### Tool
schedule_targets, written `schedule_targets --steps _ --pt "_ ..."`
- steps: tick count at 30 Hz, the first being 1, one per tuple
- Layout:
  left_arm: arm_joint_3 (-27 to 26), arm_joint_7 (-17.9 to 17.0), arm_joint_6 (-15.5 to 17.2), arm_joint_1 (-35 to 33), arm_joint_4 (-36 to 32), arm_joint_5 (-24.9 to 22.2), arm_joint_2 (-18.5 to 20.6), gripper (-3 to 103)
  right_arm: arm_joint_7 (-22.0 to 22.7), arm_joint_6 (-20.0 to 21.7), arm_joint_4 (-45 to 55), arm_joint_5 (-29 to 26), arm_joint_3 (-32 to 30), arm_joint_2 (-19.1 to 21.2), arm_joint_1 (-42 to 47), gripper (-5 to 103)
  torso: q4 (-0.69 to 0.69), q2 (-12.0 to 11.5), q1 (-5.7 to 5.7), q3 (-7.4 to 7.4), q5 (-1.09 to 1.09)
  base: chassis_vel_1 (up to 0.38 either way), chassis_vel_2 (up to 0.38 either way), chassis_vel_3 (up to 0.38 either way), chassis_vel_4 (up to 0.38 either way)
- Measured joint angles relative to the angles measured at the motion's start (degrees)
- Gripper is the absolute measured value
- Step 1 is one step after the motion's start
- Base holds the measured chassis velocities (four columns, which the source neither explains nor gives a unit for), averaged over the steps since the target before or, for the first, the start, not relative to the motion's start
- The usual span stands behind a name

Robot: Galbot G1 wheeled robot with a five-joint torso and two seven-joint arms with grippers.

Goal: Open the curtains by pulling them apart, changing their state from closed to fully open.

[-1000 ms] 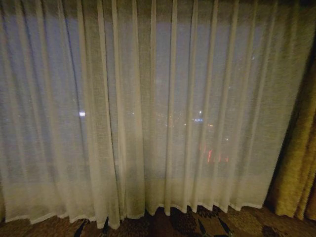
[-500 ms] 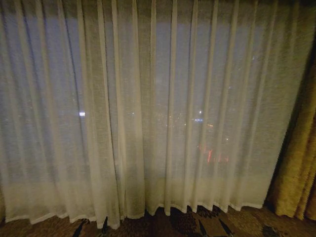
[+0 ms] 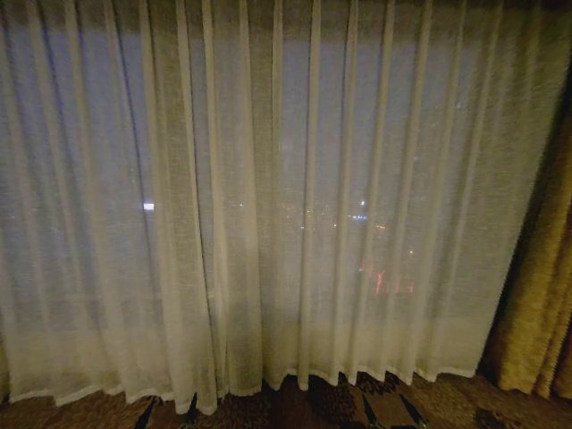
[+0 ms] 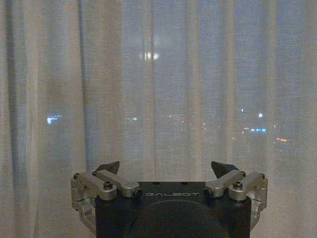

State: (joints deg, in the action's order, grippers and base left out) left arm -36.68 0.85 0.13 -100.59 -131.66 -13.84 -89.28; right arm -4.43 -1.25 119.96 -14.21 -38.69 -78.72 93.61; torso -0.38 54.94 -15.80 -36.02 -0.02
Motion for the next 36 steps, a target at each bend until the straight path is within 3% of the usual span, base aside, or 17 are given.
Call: schedule_targets --steps 14,36 --pt "-0.62 0.16 -0.06 -0.14 0.39 0.09 0.15 100 -1.98 -3.03 -2.24 1.74 0.05 0.0 -0.74 100 0.0 0.0 0.0 0.0 0.0 0.0 0.0 0.0 0.0" --pt "-0.52 0.25 -0.27 0.56 2.13 0.24 0.1 100 -2.08 -4.09 -4.07 2.01 0.16 0.0 -1.42 100 0.0 0.0 0.0 0.0 0.0 -0.058 0.049 0.056 -0.047"
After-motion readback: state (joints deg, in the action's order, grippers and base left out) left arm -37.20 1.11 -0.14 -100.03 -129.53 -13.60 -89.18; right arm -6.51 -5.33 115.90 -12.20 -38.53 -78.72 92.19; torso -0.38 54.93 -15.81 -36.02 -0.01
